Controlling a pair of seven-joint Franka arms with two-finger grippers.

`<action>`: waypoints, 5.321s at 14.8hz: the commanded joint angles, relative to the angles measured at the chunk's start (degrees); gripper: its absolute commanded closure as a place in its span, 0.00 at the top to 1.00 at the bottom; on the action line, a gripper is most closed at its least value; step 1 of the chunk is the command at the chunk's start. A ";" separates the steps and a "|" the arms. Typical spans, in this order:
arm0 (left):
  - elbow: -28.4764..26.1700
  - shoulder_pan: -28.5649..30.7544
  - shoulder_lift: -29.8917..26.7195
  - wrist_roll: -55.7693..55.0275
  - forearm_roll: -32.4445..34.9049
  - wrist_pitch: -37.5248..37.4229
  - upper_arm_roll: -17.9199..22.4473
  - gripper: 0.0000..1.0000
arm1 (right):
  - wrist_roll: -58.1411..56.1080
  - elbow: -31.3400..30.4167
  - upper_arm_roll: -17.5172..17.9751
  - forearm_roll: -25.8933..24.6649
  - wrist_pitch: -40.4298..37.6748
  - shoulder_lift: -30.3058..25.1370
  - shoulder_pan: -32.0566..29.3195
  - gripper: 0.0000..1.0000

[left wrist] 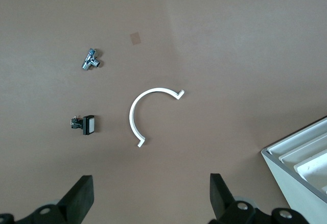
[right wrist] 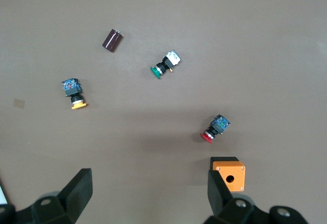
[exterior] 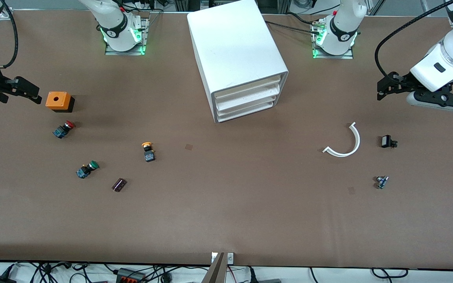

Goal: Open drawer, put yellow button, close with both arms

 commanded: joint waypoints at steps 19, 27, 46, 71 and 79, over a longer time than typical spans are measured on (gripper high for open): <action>6.97 -2.93 8.80 1.16 -3.43 -19.58 -0.96 1.00 | 0.67 2.03 1.18 0.12 5.42 13.53 13.02 1.00; 5.48 -4.61 19.69 4.68 -32.06 -19.87 -1.05 1.00 | 0.67 7.32 1.26 3.35 9.02 26.55 18.13 1.00; -13.07 -4.88 28.76 38.51 -61.80 -8.62 -4.83 0.80 | 5.60 5.48 1.09 3.81 26.43 44.22 20.24 0.88; -5.26 -2.86 36.48 44.93 -60.32 -6.86 -4.66 0.10 | 12.62 38.95 0.83 7.86 4.37 39.48 29.63 0.00; 2.57 -2.51 40.71 44.76 -56.53 -6.51 -2.37 0.99 | 18.24 39.13 0.82 7.50 7.62 39.57 37.38 0.00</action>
